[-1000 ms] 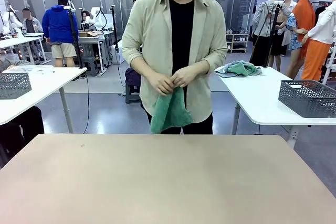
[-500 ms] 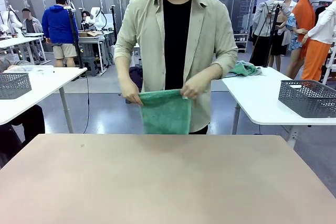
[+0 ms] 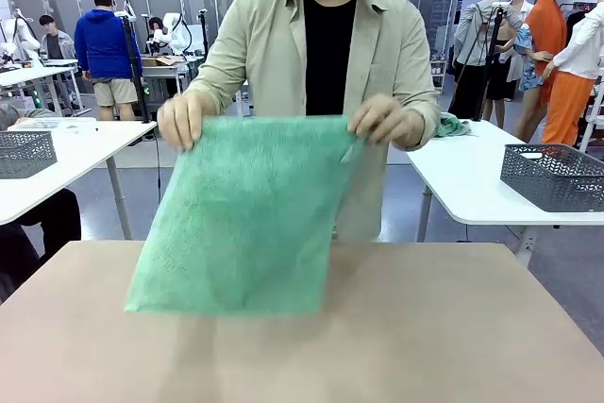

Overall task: Fold the towels and place them in the basket.
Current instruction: When a person lays out a Towel with hook on the table, fold it in half twice.

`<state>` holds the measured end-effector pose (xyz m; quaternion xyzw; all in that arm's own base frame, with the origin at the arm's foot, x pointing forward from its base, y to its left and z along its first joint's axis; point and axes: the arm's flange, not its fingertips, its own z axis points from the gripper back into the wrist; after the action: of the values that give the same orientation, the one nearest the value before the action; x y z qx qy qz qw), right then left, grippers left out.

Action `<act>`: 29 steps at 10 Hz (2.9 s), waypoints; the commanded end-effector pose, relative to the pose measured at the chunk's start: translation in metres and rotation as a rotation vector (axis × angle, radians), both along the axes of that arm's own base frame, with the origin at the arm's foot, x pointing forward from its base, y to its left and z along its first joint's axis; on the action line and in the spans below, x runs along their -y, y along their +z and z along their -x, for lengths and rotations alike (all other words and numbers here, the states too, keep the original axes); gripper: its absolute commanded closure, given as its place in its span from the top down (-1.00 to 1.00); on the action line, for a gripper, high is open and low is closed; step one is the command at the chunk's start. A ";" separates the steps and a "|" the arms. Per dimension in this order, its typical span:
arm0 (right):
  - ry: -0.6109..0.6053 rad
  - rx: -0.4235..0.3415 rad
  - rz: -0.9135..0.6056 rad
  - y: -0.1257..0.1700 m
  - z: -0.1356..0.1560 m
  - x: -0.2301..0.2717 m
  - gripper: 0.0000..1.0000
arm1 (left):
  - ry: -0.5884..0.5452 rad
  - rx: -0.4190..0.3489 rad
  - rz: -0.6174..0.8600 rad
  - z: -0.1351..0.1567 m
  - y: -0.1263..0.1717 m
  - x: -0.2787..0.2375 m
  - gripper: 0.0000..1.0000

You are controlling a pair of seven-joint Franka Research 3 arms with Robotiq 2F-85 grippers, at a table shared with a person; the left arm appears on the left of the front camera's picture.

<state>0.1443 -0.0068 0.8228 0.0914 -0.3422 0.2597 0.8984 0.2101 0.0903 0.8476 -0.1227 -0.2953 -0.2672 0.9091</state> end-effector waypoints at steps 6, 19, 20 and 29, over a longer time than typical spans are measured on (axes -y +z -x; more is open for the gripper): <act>-0.001 0.002 -0.001 0.000 0.001 0.001 1.00 | -0.003 0.003 0.000 0.001 0.001 0.000 1.00; 0.126 -0.054 0.157 -0.001 -0.022 -0.031 1.00 | -0.098 0.006 -0.260 -0.017 0.014 0.048 1.00; 0.201 -0.102 0.211 -0.010 -0.041 -0.053 1.00 | -0.184 -0.021 -0.348 -0.032 0.007 0.083 1.00; 0.855 -0.186 0.463 -0.233 -0.116 -0.192 1.00 | -0.826 -0.141 -0.745 -0.037 -0.214 0.195 1.00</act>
<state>0.2617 0.1947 0.5879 0.0320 -0.0987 0.6534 0.7499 0.2487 -0.1129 0.6305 0.0673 -0.0109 -0.6748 0.7349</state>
